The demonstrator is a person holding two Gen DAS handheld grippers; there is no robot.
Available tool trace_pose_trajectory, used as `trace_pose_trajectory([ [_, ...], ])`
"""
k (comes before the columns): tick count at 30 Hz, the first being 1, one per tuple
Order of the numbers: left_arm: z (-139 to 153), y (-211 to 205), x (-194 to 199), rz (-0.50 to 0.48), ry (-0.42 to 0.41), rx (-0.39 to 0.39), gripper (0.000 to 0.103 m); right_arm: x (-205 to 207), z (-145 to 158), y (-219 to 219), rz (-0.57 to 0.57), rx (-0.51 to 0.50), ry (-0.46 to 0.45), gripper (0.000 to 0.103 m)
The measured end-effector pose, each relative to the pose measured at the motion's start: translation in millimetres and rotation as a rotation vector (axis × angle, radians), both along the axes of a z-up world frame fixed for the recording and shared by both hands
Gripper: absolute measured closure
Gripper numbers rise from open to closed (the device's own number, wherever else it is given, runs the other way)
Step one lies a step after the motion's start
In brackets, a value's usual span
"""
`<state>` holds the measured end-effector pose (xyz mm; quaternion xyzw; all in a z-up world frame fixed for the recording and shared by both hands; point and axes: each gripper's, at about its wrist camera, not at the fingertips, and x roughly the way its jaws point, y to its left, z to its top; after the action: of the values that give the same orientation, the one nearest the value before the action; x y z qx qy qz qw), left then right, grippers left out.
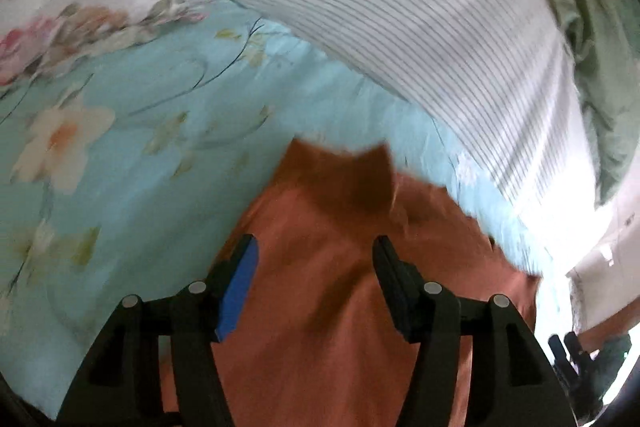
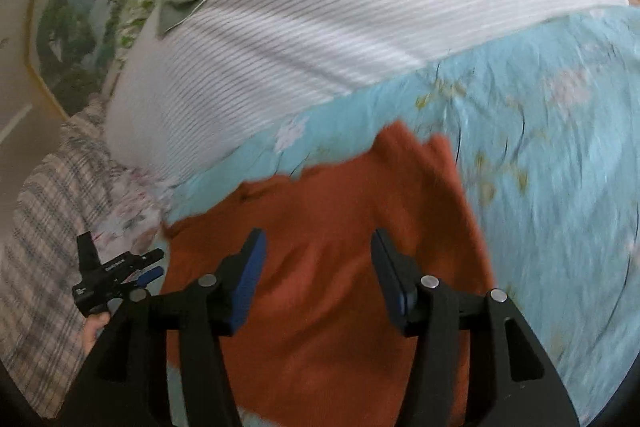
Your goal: Fold small clothes
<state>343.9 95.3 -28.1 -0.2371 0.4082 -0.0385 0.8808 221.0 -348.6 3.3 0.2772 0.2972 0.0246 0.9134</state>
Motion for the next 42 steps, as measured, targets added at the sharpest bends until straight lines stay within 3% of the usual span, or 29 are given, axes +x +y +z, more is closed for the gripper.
trace_pose_trajectory([
  [7, -24, 10, -116, 0.001, 0.001, -0.129, 0.039, -42, -19, 34, 0.053, 0.019, 0.018, 0.047],
  [11, -49, 12, -154, 0.052, 0.049, -0.196, 0.037, -65, -31, 45, 0.047, 0.071, 0.017, 0.046],
  [13, -61, 14, -159, 0.065, 0.058, -0.243, 0.037, -74, -36, 50, 0.043, 0.101, 0.022, 0.046],
  [17, -62, 8, -150, 0.074, 0.031, -0.257, 0.030, -82, -40, 59, 0.059, 0.115, 0.035, 0.045],
  [24, -66, 3, -115, 0.149, 0.007, -0.285, 0.030, -84, -36, 65, 0.068, 0.104, 0.031, 0.045],
  [27, -65, 7, -104, 0.174, -0.007, -0.277, 0.035, -85, -39, 64, 0.065, 0.110, 0.036, 0.045],
  [31, -69, 14, -88, 0.183, 0.005, -0.284, 0.073, -85, -40, 59, 0.062, 0.120, 0.039, 0.045],
  [33, -69, 17, -84, 0.177, 0.002, -0.299, 0.079, -86, -40, 56, 0.058, 0.121, 0.036, 0.045],
  [34, -67, 16, -84, 0.173, -0.007, -0.291, 0.087, -87, -40, 54, 0.054, 0.122, 0.035, 0.045],
  [37, -47, 2, -88, 0.129, -0.067, -0.213, 0.093, -87, -38, 47, 0.054, 0.126, 0.035, 0.045],
  [42, 1, -54, -93, -0.035, -0.178, -0.115, 0.094, -85, -30, 34, 0.064, 0.138, 0.027, 0.045],
])
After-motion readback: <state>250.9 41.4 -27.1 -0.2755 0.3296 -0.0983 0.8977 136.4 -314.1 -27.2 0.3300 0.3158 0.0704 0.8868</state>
